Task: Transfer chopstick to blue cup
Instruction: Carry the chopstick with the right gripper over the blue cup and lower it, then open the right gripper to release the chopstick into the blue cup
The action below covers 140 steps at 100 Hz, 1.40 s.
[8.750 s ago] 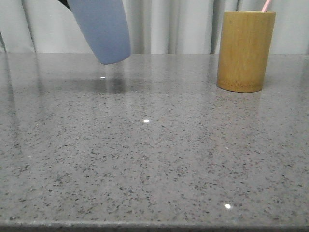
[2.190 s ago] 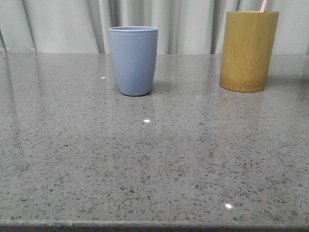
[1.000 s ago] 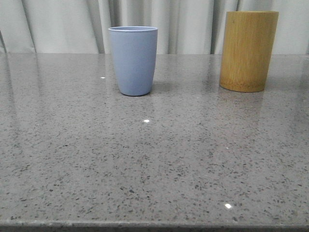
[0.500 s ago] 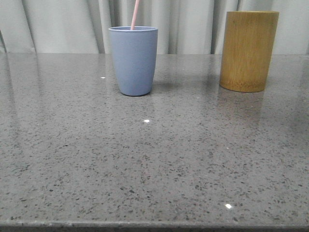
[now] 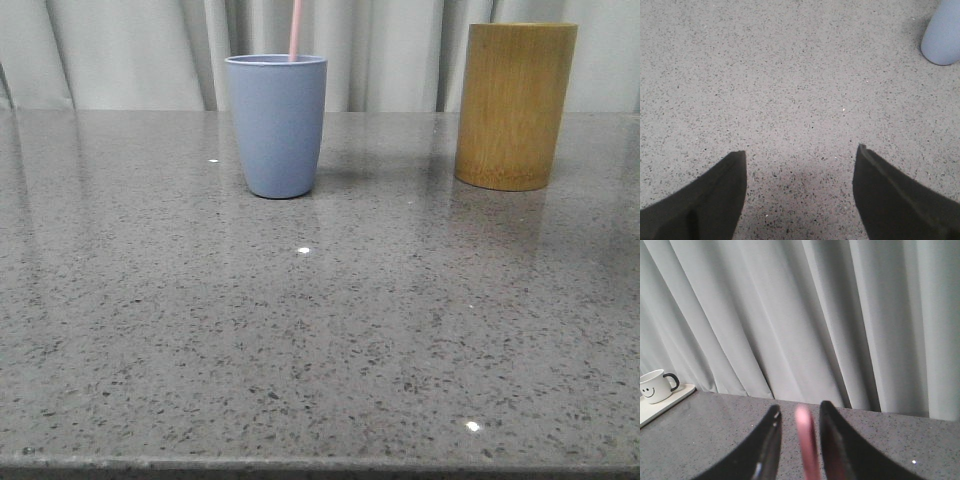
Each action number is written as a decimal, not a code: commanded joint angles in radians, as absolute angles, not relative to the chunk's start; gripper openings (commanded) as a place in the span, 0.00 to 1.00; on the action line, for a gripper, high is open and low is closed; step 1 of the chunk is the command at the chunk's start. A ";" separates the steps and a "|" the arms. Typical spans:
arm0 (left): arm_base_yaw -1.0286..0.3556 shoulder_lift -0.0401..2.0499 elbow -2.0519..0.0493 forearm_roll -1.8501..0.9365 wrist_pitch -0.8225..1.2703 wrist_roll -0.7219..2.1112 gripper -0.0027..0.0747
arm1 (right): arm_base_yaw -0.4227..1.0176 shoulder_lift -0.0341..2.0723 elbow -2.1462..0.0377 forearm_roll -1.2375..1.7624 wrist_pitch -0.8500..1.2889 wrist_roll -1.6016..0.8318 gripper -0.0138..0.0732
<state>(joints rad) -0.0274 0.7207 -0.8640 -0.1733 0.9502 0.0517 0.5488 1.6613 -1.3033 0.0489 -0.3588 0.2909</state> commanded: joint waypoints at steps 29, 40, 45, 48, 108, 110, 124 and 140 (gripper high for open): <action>-0.025 0.717 -0.887 -0.184 0.891 0.045 0.61 | 0.543 1.538 -1.339 0.037 -0.326 0.295 0.62; -0.025 0.717 -0.887 -0.184 0.891 0.045 0.61 | 0.512 1.462 -1.339 0.037 -0.224 0.264 0.62; -0.025 0.717 -0.887 -0.184 0.891 0.045 0.61 | 0.491 1.426 -1.339 0.037 -0.170 0.245 0.62; -0.025 0.717 -0.887 -0.184 0.891 0.045 0.61 | 0.476 1.406 -1.339 0.037 -0.137 0.228 0.62; -0.025 0.717 -0.887 -0.184 0.891 0.045 0.61 | 0.170 0.901 -1.084 -0.064 0.585 0.117 0.62; -0.025 0.717 -0.887 -0.184 0.891 0.045 0.61 | 0.170 0.879 -1.063 -0.065 0.585 0.117 0.62; -0.025 0.717 -0.887 -0.184 0.891 0.045 0.61 | 0.170 0.725 -0.928 -0.066 0.586 0.118 0.62; -0.025 0.717 -0.887 -0.184 0.891 0.045 0.61 | 0.170 0.577 -0.812 -0.069 0.618 0.118 0.62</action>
